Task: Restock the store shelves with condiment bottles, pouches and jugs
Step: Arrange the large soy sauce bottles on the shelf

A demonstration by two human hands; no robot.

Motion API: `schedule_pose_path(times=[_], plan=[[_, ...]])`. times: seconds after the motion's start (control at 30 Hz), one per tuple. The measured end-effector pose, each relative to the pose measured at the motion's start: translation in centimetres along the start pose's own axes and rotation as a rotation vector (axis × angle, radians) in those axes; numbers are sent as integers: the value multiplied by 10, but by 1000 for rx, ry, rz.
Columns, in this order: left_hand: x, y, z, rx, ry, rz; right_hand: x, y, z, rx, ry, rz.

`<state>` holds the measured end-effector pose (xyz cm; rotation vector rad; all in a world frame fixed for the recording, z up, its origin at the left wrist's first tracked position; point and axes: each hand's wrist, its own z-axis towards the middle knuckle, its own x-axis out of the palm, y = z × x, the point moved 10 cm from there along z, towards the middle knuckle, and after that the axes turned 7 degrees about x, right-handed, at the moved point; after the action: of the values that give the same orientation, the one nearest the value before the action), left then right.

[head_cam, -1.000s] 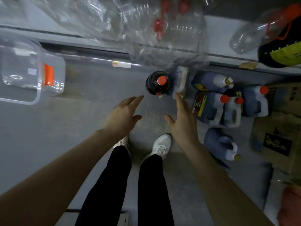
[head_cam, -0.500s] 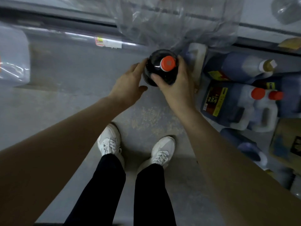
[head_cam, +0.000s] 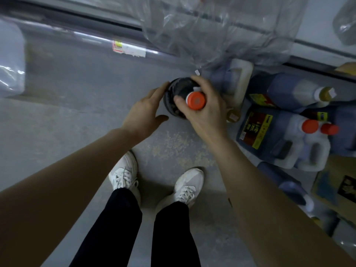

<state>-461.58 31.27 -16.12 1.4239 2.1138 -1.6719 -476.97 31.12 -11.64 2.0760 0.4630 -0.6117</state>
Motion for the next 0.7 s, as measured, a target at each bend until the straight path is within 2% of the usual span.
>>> schedule_pose_path(times=[0.2, 0.33, 0.43, 0.5, 0.63, 0.7], plan=[[12, 24, -26, -24, 68, -69, 41, 17, -30, -259, 278, -127], [20, 43, -54, -31, 105, -117, 62, 19, -46, -290, 407, -155], [22, 47, -55, -44, 120, -163, 65, 17, -50, -288, 406, -98], [23, 50, -49, -51, 142, -197, 60, 4, -42, -172, 356, 31], [23, 46, -28, -31, 189, -248, 54, -38, -29, 208, 221, 294], [22, 39, -15, -17, 198, -245, 56, -50, -26, 314, 218, 482]])
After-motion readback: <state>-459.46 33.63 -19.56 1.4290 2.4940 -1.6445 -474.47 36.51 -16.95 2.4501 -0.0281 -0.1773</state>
